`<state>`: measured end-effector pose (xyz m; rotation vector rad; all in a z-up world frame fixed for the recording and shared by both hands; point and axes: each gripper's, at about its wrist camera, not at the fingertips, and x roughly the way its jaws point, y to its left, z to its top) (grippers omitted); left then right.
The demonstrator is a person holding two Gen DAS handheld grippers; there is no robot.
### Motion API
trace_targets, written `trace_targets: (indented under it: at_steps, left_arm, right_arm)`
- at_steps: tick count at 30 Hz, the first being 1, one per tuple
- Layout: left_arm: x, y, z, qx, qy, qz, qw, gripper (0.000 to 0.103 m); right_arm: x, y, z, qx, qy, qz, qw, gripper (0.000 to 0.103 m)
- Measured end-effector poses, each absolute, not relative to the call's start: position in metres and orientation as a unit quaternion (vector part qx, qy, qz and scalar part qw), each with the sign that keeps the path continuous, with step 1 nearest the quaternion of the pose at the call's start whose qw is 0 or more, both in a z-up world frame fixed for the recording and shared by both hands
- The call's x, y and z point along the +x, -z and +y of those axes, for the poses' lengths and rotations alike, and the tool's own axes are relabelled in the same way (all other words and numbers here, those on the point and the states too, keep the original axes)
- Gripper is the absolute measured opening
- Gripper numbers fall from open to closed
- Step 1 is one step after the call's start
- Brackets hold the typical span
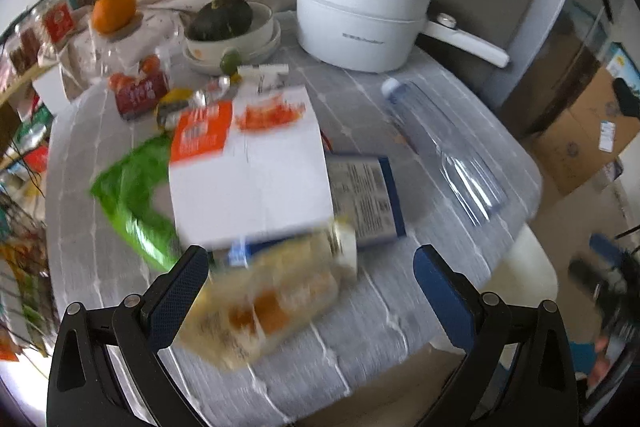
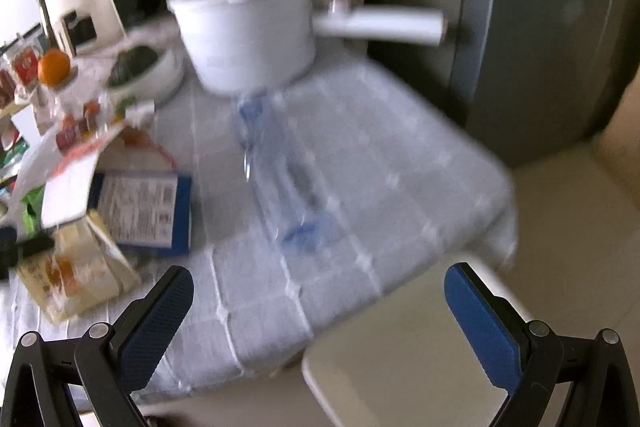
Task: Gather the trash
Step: 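Grasp the torn brown cardboard box with the left tool while the right tool reaches toward the yellow snack bag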
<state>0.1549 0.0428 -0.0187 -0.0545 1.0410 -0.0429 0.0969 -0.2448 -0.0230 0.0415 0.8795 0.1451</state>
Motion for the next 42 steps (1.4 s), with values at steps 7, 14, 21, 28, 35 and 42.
trace_targets:
  at_steps: [7,14,21,28,35,42]
  left_arm:
    - [0.231,0.026,0.014,0.095,-0.053,0.520,0.847,0.100]
    - [0.263,0.051,0.006,0.163,-0.103,0.534,0.824,0.077]
    - [0.259,0.045,0.015,0.158,-0.107,0.528,0.827,0.029]
    - [0.237,0.009,0.048,0.140,-0.115,0.488,0.854,0.005]
    - [0.193,-0.020,0.119,0.031,-0.123,0.444,0.887,0.002]
    - [0.128,0.003,0.196,-0.175,-0.127,0.381,0.899,0.002]
  right_arm:
    - [0.123,0.025,-0.244,0.003,-0.073,0.422,0.904,0.103]
    - [0.143,0.030,-0.246,0.024,-0.077,0.433,0.898,0.103]
    - [0.146,0.030,-0.238,0.024,-0.085,0.431,0.898,0.103]
    - [0.145,0.029,-0.232,0.024,-0.083,0.430,0.899,0.103]
    - [0.144,0.032,-0.218,0.025,-0.102,0.435,0.894,0.103]
    - [0.145,0.038,-0.181,0.007,-0.160,0.447,0.880,0.103]
